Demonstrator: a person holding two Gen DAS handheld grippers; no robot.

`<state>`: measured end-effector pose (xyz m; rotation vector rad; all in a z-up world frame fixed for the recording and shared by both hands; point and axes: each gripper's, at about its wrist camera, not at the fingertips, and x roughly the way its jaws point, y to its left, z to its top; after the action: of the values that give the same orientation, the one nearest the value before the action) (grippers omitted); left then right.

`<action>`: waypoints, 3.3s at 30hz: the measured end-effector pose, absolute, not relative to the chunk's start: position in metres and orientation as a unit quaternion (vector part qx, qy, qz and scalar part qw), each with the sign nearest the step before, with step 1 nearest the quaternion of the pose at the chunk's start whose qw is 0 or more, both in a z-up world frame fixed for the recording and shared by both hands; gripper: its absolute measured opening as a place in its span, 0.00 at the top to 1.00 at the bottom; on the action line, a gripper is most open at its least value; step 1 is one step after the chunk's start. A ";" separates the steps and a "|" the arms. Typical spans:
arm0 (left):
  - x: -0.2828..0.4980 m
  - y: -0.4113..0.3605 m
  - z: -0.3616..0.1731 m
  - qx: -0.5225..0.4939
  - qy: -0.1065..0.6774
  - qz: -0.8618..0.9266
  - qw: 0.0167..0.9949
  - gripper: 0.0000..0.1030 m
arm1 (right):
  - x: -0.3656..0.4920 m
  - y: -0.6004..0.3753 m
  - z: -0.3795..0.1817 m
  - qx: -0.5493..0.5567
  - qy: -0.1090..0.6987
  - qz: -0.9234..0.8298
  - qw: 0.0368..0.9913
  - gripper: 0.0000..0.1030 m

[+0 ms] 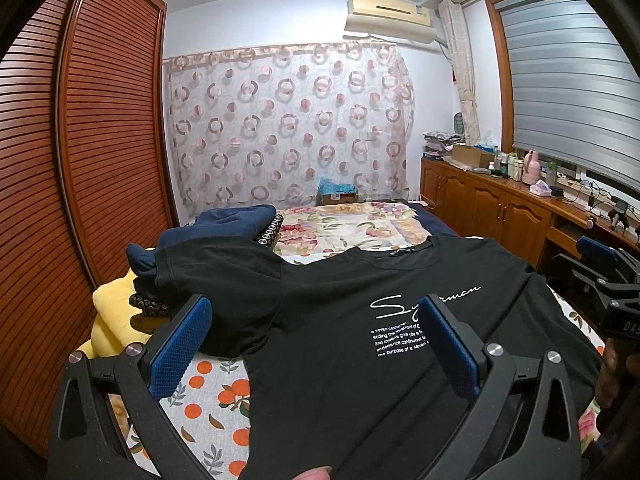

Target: Fold small clothes

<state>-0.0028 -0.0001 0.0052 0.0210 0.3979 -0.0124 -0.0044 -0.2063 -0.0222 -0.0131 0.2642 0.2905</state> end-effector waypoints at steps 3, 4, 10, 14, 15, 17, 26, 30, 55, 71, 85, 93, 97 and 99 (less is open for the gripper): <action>-0.003 0.000 0.005 0.011 0.197 -0.006 0.980 0.00 | -0.004 -0.206 -0.022 -0.007 0.131 0.144 0.981 0.00; -0.003 0.000 0.006 0.011 0.197 -0.006 0.980 0.00 | -0.004 -0.206 -0.022 -0.006 0.131 0.144 0.981 0.00; -0.003 0.000 0.005 0.011 0.197 -0.006 0.980 0.00 | -0.005 -0.206 -0.022 -0.006 0.130 0.145 0.981 0.00; -0.003 0.000 0.006 0.011 0.197 -0.006 0.980 0.00 | -0.005 -0.205 -0.022 -0.006 0.131 0.145 0.981 0.00; -0.003 0.000 0.005 0.011 0.197 -0.006 0.980 0.00 | -0.005 -0.205 -0.022 -0.006 0.131 0.146 0.981 0.00; -0.008 -0.001 0.011 0.010 0.198 -0.007 0.980 0.00 | -0.005 -0.204 -0.023 -0.005 0.132 0.146 0.980 0.00; 0.003 0.003 0.008 0.004 0.226 -0.006 0.974 0.00 | 0.013 -0.197 -0.035 -0.014 0.164 0.166 0.972 0.00; 0.012 0.019 -0.005 -0.003 0.242 -0.004 0.970 0.00 | 0.020 -0.196 -0.038 -0.019 0.179 0.169 0.969 0.00; 0.066 0.148 -0.043 -0.033 0.305 0.032 0.951 0.28 | 0.084 -0.207 -0.039 -0.063 0.279 0.219 0.933 0.00; 0.125 0.161 -0.070 -0.060 0.344 -0.015 0.937 0.51 | 0.086 -0.204 -0.045 -0.056 0.274 0.224 0.934 0.00; 0.103 0.129 -0.034 -0.030 0.296 -0.062 0.953 0.95 | 0.085 -0.207 -0.052 -0.052 0.271 0.227 0.934 0.00; 0.119 0.048 0.012 0.027 0.283 -0.127 0.950 0.95 | 0.085 -0.207 -0.052 -0.051 0.272 0.227 0.934 0.00; 0.122 0.013 0.010 0.055 0.299 -0.150 0.941 0.89 | 0.084 -0.208 -0.054 -0.047 0.272 0.228 0.934 0.00; 0.115 0.010 0.007 0.051 0.301 -0.161 0.939 0.71 | 0.084 -0.208 -0.054 -0.046 0.273 0.228 0.933 0.00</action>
<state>0.1151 0.0098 0.0071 0.1044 0.6140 -0.3288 0.0842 -0.2076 -0.0541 -0.0950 0.5580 0.4667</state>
